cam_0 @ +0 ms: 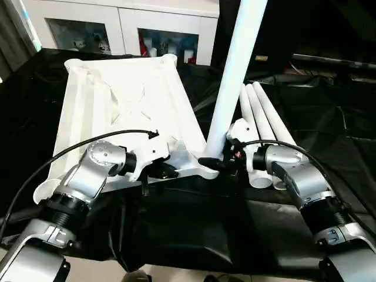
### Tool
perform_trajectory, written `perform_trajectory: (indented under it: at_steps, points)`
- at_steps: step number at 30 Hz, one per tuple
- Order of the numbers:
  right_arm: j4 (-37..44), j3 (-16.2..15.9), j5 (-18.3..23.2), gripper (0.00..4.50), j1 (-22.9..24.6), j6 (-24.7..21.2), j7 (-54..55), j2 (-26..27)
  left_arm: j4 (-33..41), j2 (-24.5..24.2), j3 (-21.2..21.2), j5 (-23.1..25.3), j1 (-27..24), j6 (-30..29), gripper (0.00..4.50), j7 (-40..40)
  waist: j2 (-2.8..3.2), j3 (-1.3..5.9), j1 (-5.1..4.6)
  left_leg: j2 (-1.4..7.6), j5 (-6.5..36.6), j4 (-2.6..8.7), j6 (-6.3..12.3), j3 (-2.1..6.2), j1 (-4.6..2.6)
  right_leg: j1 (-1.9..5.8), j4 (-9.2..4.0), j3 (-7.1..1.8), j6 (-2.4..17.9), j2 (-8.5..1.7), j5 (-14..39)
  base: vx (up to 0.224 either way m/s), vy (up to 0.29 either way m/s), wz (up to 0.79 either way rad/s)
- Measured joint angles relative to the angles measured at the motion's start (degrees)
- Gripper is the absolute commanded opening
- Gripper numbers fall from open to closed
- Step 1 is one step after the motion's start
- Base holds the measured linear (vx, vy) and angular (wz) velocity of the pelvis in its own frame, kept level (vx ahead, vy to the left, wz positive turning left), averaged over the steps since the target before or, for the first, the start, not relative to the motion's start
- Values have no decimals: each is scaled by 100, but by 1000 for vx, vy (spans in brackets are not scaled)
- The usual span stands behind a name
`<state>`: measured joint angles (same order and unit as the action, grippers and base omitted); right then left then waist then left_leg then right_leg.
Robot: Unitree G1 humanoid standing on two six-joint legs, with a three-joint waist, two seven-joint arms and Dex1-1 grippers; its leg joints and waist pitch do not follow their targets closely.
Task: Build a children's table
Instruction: Rotate leg to tighten
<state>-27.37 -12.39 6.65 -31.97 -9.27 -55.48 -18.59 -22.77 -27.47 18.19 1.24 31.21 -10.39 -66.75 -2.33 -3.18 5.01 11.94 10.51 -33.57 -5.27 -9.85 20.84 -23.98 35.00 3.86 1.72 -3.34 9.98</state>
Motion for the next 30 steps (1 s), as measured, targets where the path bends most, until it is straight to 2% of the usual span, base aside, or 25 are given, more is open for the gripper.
perform_trajectory:
  at_steps: [13, 14, 16, 18, 30]
  points:
    - [-12, 4, 43, 338, 51, 141, -289, -204, -130, -3, -1, -63, -23, 223, 0, -32, -1, 1, 7, 0, 0, -15, 0, 3, 0, 3, 14, -1, -1, -1, -1, 0, 0, 0]
    - [-21, 6, 49, 358, 51, 138, -288, -203, -135, -3, -1, -63, -23, 229, 0, -32, -1, 1, 6, 0, 0, -16, 0, 3, 0, 3, 15, -1, -1, -1, -1, 0, 0, 0]
    - [-55, 28, 59, 358, 51, 128, -269, -193, -172, -2, 0, -75, -21, 266, 0, -34, -1, 1, 6, 0, 0, -17, 0, 3, -1, 5, 15, -1, -1, -1, -1, 0, 0, 0]
    - [-78, 58, 91, 399, 57, 111, -269, -179, -186, -5, 0, -90, -21, 283, 0, -34, -2, 1, 6, 0, 0, -18, 0, 3, -1, 5, 16, -1, -1, -1, -1, 0, 0, 0]
    - [-310, 107, 135, 405, 72, 141, -183, -73, -228, -16, -8, -102, -20, 323, 0, -44, -1, 2, 1, 0, 0, -28, 0, 4, -4, 7, 27, -2, -1, -1, -2, 0, 0, 0]
